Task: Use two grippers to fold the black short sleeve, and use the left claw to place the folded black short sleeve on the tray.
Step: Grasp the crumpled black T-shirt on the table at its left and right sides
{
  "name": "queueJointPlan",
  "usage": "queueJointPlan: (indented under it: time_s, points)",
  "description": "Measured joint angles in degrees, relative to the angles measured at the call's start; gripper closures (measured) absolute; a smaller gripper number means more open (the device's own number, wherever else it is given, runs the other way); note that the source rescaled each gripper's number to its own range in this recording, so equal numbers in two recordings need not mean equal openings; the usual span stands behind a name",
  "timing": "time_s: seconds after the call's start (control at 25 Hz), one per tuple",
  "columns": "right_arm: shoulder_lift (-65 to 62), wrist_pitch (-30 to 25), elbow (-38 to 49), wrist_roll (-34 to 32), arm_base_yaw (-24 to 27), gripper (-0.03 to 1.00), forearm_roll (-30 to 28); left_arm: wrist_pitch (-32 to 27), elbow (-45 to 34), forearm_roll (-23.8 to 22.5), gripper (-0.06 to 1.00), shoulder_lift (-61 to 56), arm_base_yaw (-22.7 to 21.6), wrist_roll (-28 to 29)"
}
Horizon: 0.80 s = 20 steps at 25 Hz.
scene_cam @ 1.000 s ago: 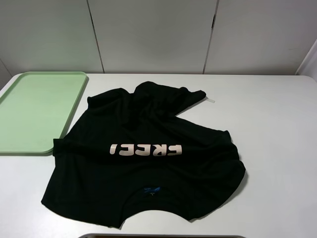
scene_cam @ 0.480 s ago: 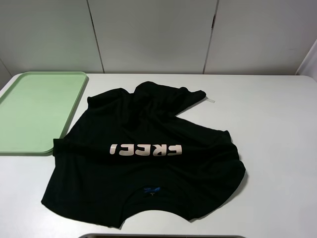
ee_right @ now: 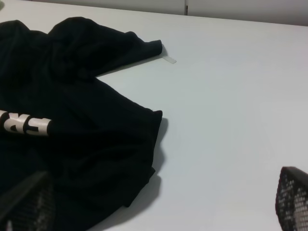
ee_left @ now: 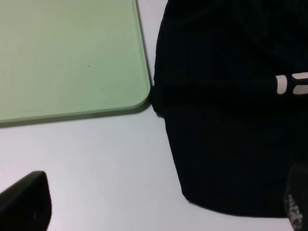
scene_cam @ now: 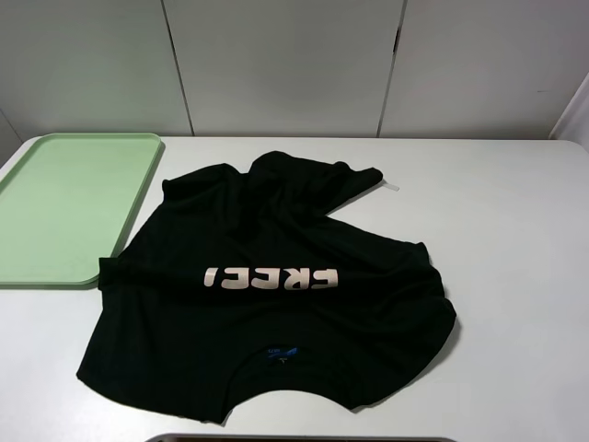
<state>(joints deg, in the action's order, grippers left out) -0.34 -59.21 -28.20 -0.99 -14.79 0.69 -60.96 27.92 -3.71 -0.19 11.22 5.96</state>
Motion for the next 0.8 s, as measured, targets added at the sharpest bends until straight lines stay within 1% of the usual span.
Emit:
queueJointPlan:
  time_s: [0.8]
  points:
    - [0.0, 0.0, 0.0, 0.0, 0.0, -0.03, 0.0, 0.0, 0.0, 0.0, -0.02, 0.0, 0.0, -0.1]
